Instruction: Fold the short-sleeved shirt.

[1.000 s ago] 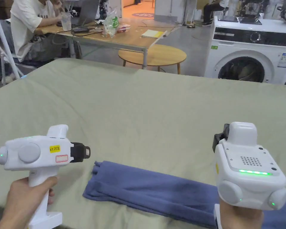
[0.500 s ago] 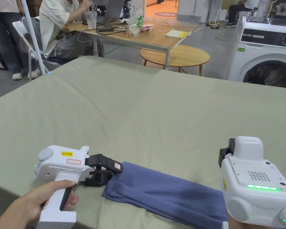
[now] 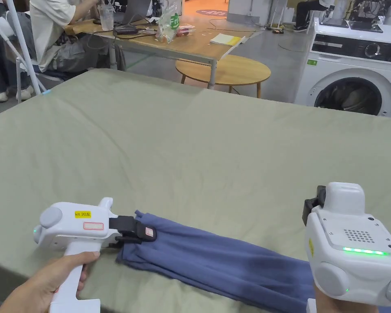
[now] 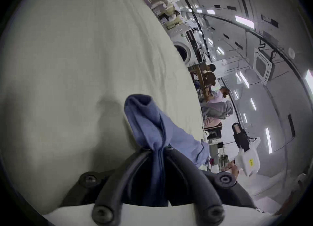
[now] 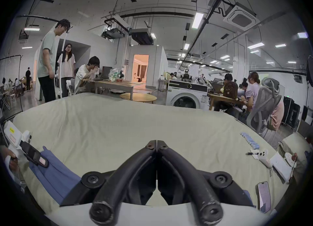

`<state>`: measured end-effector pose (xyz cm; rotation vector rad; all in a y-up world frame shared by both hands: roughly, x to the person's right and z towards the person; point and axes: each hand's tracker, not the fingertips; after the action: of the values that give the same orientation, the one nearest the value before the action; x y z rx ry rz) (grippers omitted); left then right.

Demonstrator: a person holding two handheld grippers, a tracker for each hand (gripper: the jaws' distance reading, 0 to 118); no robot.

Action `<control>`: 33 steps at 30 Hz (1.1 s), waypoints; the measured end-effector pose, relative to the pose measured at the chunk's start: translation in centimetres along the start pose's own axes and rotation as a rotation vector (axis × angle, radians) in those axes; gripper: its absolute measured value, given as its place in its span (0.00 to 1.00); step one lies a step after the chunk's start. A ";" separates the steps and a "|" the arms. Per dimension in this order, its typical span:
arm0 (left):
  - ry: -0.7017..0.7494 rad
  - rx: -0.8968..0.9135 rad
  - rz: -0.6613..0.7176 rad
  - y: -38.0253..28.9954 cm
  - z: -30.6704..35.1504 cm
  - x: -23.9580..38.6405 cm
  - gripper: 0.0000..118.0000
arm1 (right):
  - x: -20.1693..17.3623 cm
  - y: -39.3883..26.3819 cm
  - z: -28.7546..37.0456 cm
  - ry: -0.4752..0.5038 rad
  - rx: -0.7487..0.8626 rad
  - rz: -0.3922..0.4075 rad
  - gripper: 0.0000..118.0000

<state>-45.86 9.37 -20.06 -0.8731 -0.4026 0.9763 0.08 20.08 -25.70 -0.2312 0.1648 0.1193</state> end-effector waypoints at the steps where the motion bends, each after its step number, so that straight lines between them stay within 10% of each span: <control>1: 0.004 0.028 -0.024 0.1 0.7 0.7 0.00 | 0.0 0.1 0.0 0.000 0.000 0.000 0.00; 14: 0.204 0.137 -0.083 0.6 10.5 7.1 0.00 | -0.9 0.5 -0.4 0.045 0.007 -0.023 0.00; 33: 0.249 -0.189 -0.212 -2.3 -10.4 16.3 0.00 | 1.7 -0.4 1.0 0.016 -0.015 -0.037 0.00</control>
<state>-29.31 17.83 -25.79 -1.0859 -0.3687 0.6317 1.92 20.06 -24.94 -0.2504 0.1757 0.0821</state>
